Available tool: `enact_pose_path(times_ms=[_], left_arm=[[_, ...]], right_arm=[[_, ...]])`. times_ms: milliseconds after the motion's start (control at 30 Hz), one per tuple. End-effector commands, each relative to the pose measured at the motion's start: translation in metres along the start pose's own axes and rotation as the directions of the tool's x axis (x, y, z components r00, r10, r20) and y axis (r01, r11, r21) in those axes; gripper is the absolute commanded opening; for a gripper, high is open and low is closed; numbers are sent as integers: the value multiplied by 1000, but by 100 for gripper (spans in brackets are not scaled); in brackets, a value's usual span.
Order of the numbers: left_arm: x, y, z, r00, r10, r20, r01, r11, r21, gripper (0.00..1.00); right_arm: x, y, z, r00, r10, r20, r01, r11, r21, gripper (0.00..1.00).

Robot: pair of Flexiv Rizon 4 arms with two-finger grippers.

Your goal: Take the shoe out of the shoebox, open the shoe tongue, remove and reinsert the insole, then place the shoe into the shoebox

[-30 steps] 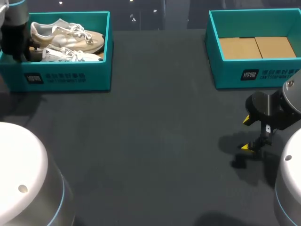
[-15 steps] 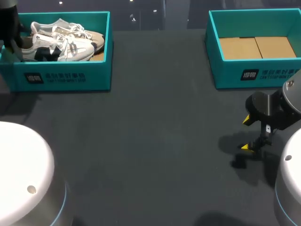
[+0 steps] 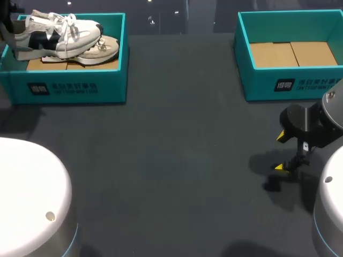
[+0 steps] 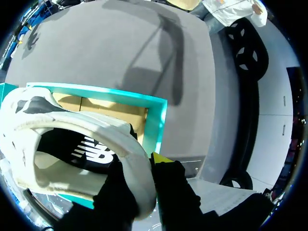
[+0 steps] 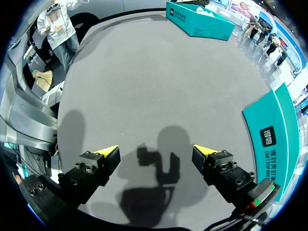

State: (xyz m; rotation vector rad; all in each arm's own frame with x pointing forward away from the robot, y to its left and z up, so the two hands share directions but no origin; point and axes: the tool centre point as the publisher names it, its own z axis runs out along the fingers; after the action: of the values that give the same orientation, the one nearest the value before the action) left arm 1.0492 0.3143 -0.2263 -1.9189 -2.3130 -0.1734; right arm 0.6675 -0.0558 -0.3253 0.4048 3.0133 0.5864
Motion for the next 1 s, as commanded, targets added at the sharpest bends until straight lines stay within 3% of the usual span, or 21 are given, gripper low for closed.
enact_pose_path(times_ms=[33,500,1000], left_arm=[[0,-9,-27,1000,-9,-23,9,1000,7,0],[-23,-68,-81,999,13,-50,-15,999,-36,0],[-98,-148,-99,996,59,-67,-62,997,-43,0]], right_arm=[[2,-1,-1,1000,0,3,0,1000,1,100],[2,-1,-1,1000,0,3,0,1000,1,100],[2,-1,-1,1000,0,3,0,1000,1,100]])
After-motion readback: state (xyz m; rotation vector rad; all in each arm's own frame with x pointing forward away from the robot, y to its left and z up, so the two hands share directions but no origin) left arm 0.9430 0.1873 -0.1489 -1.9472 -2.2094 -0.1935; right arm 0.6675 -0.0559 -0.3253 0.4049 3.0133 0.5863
